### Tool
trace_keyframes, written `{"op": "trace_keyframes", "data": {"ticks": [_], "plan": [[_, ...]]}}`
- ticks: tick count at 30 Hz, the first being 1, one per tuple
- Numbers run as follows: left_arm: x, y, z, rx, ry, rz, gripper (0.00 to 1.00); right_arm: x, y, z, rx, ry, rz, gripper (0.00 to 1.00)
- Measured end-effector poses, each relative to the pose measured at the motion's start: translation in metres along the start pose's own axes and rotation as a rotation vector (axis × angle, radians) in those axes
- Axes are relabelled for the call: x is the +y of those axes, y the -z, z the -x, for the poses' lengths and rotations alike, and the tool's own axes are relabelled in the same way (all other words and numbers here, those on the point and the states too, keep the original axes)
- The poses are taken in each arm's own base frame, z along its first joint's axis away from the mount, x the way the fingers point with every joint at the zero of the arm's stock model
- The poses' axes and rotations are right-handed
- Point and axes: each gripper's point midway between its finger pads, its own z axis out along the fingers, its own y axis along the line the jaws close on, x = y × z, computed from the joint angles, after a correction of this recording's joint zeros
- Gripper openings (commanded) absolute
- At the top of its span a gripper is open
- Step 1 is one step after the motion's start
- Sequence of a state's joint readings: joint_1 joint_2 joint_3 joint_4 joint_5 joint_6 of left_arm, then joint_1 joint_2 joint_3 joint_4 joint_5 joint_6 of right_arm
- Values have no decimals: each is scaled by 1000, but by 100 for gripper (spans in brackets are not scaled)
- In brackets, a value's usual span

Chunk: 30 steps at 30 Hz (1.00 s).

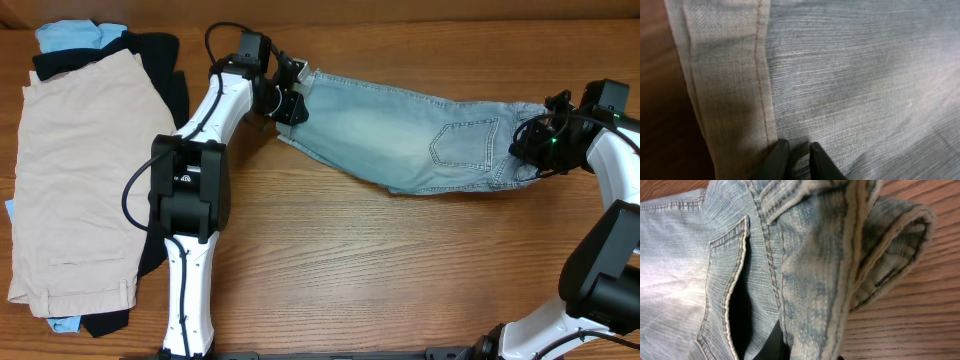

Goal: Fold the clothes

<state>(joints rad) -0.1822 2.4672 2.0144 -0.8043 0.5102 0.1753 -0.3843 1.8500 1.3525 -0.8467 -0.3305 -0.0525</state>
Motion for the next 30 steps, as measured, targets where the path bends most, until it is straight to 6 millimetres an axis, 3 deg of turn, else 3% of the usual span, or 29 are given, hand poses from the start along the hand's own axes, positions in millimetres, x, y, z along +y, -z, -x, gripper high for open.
{"op": "trace_keyframes", "data": {"ticks": [7,13,20,30], "plan": [[-4,3,-21,89,164,6,4,12,13,11,-14,40,27,4],[-15,0,-28,134,218,18,4,46,37,36,-58,121,51,4],[-23,-3,-30,147,260,40,4,127,40,44,-96,251,118,4],[-23,-4,-29,147,269,47,4,276,24,18,-179,416,288,4]]}}
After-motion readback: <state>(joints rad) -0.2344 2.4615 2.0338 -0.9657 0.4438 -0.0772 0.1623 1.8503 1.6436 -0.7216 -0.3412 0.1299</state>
